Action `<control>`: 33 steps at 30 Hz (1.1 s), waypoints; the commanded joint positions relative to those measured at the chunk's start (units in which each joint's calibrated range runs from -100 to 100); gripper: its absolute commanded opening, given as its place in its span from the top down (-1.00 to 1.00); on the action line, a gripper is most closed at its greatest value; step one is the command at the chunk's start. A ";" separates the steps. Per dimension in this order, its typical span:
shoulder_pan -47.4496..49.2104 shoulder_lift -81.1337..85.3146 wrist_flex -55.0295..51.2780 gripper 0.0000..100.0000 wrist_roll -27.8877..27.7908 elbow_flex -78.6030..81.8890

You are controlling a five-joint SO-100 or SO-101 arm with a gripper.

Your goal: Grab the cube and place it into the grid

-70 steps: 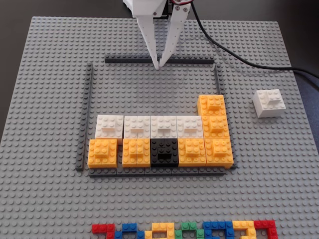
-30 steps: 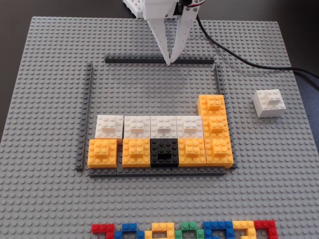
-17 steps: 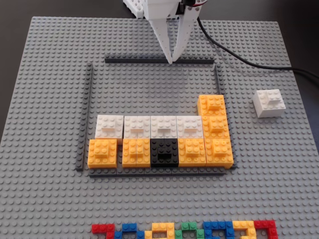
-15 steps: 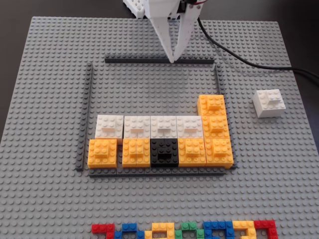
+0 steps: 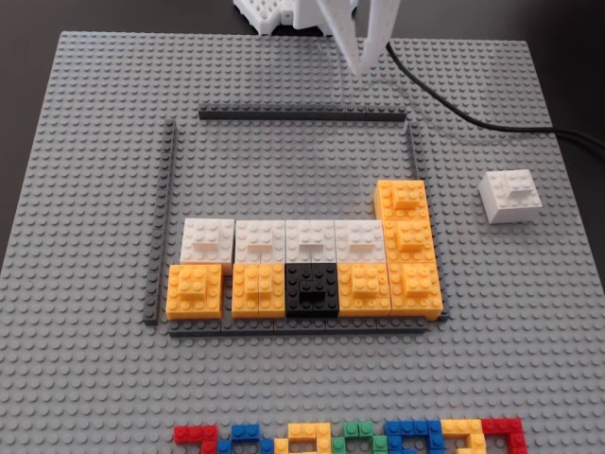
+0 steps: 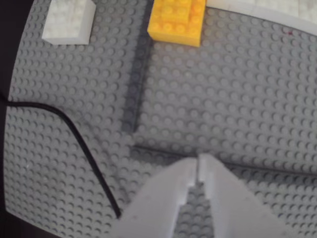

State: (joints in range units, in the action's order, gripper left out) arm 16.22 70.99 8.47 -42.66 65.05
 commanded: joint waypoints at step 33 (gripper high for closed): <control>13.28 -70.82 -3.74 1.00 8.89 -66.00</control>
State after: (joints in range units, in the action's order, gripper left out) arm 28.98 2.88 4.57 -34.46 6.88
